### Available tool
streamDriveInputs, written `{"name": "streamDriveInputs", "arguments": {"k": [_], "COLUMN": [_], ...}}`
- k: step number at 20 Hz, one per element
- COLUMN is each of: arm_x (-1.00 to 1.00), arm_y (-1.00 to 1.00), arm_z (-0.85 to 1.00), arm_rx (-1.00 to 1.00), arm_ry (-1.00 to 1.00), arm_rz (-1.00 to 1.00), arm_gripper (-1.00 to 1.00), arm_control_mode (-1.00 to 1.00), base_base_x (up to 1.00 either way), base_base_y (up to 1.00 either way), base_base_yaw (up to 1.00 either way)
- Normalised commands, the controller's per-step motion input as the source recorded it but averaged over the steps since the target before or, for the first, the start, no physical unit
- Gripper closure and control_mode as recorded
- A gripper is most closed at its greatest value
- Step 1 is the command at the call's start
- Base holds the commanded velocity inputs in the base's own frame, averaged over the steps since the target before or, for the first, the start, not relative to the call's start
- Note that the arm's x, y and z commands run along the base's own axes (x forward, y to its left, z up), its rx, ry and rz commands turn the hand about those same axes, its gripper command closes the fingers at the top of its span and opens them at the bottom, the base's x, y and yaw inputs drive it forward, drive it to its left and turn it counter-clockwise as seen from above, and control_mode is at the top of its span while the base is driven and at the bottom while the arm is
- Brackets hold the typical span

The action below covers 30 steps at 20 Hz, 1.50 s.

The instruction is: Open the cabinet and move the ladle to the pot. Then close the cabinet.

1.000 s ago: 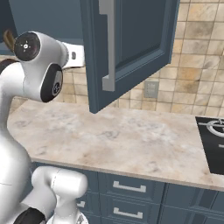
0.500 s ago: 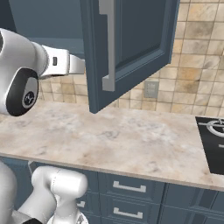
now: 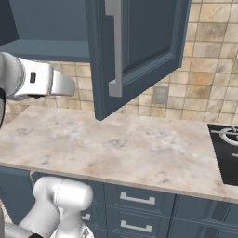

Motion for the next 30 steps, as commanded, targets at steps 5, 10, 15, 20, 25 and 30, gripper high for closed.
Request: {"name": "streamDriveInputs", "arguments": {"k": [5, 10, 15, 20, 25, 30], "arm_x": [-0.08, 0.00, -0.31, -0.45, -0.07, 0.00], "arm_y": [0.11, 0.01, -0.01, 0.04, 0.00, 0.00], "arm_z": [0.00, 0.00, 0.00, 0.00, 0.00, 0.00], "arm_rx": [0.00, 0.00, 0.00, 0.00, 0.00, 0.00], "arm_ry": [0.10, 0.08, 0.00, 0.00, 0.00, 0.01], "arm_rz": [0.00, 0.00, 0.00, -0.03, -0.03, -0.01], "arm_gripper": [1.00, 1.00, 1.00, 1.00, 1.00, 1.00], "arm_control_mode": [-1.00, -1.00, -1.00, -1.00, -1.00, 1.00], "base_base_x": [0.00, 0.00, 0.00, 0.00, 0.00, -0.20], "base_base_y": [0.00, 0.00, 0.00, 0.00, 0.00, 0.00], "base_base_yaw": [0.00, 0.00, 0.00, 0.00, 0.00, -0.02]}}
